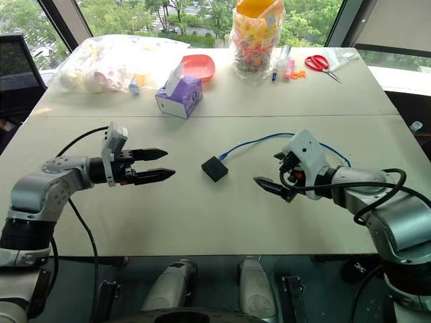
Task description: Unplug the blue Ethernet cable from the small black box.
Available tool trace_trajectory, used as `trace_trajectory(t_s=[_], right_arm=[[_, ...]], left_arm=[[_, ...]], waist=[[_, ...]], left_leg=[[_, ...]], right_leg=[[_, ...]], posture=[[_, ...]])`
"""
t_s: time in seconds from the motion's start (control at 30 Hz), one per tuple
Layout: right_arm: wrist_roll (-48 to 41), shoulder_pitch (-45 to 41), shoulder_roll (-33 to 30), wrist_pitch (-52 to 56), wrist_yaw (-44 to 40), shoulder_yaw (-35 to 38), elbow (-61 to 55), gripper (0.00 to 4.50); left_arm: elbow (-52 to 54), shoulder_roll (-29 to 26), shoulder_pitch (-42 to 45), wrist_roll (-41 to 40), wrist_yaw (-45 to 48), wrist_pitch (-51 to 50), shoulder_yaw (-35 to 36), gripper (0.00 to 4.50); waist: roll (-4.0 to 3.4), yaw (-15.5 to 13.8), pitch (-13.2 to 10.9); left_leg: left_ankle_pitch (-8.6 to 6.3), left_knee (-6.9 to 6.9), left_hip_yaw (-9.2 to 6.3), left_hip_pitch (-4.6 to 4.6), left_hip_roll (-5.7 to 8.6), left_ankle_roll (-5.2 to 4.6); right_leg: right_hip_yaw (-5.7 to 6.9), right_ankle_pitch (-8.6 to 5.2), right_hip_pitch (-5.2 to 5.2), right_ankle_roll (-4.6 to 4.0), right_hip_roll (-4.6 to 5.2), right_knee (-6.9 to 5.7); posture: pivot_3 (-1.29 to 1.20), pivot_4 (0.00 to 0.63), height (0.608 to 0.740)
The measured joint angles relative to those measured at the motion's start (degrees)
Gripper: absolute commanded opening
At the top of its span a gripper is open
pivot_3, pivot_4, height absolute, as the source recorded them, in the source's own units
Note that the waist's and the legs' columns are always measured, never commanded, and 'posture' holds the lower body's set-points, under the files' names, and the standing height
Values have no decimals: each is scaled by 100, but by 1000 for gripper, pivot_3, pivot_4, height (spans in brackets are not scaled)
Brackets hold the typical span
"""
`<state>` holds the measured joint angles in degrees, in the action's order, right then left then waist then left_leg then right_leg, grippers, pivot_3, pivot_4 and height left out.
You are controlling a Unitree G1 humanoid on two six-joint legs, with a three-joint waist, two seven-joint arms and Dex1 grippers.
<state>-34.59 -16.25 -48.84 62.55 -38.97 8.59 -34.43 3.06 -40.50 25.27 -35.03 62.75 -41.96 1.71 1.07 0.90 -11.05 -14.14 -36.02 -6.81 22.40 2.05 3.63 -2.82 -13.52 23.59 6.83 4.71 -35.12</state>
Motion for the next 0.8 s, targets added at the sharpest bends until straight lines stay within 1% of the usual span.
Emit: trace_trajectory(t_s=[0.17, 0.4, 0.63, 0.8], right_arm=[[-313, -346, -107, 230, -88, 58, -4, 4500], [-384, -459, -201, 230, -90, 43, 86, 4500], [-246, -783, -259, -17, -163, -346, 331, 4500], [131, -1163, -327, -517, -434, -878, 866, 4500]], left_arm=[[0, 19, 208, 22, 16, 7, -49, 4442], [60, -9, 201, -46, -40, -132, -47, 4442], [218, -3, 200, -67, -160, -156, -41, 4442], [347, -17, 135, -76, -188, -193, -8, 4442]], waist=[[3, -10, -4], [7, -9, -6], [6, -5, -8], [6, 10, -8]], left_leg=[[0, -2, 0, 1, 0, 0], [0, -1, 1, 2, 0, -1], [0, -1, 2, 2, 0, -1], [0, -2, 3, 2, 0, -1]], right_leg=[[0, 1, 0, 1, 0, 0], [-1, 1, 2, 1, 1, 1], [-1, 1, 3, 1, 1, 0], [-1, 2, 5, 1, 1, 0]], posture=[[0, 150, 740], [0, 150, 740], [0, 150, 740], [0, 150, 740]])
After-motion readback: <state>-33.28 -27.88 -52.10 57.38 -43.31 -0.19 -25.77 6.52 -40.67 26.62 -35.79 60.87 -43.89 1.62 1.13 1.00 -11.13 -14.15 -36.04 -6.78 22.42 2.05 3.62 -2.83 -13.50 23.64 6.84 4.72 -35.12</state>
